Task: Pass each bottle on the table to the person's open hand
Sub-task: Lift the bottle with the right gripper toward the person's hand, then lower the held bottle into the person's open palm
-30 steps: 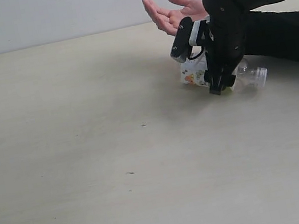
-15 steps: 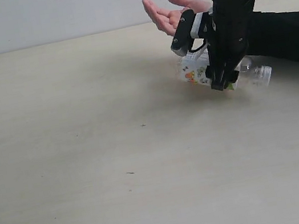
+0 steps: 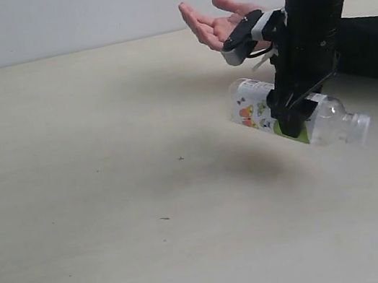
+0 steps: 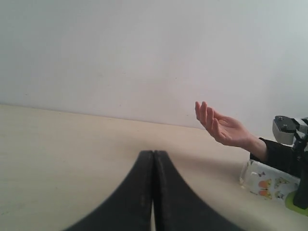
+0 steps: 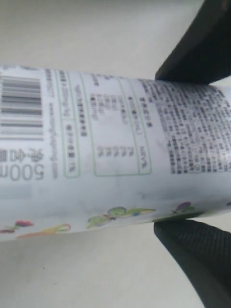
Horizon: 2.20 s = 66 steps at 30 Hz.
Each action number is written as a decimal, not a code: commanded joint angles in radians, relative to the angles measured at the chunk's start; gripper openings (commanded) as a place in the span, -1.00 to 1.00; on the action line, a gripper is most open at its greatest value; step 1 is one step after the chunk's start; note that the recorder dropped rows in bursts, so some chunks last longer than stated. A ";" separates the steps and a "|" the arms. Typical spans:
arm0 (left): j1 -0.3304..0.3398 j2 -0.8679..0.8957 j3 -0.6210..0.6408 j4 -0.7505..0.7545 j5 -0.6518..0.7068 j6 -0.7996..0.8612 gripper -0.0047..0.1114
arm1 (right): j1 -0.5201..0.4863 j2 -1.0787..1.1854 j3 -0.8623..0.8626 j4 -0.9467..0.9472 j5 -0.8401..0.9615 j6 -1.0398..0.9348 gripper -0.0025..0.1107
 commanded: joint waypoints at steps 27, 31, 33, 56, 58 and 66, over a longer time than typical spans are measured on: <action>0.004 0.002 0.003 0.001 -0.001 -0.003 -0.92 | -0.084 -0.144 -0.140 0.067 -0.014 0.250 -0.96; 0.004 0.002 0.003 0.001 -0.001 -0.003 -0.92 | -0.084 -0.020 -0.275 0.067 0.011 0.258 -0.96; 0.004 0.002 0.003 0.001 -0.001 -0.003 -0.92 | -0.084 0.034 -0.332 0.067 0.019 0.276 -0.96; 0.004 0.002 0.003 0.001 -0.001 -0.003 -0.92 | -0.081 0.203 -0.473 0.236 0.035 0.255 -0.92; 0.004 0.002 0.003 0.001 -0.001 -0.003 -0.92 | -0.081 0.203 -0.473 0.236 0.037 0.255 -0.80; 0.004 0.002 0.003 0.001 -0.001 -0.003 -0.92 | -0.081 0.203 -0.473 0.236 0.061 0.256 -0.09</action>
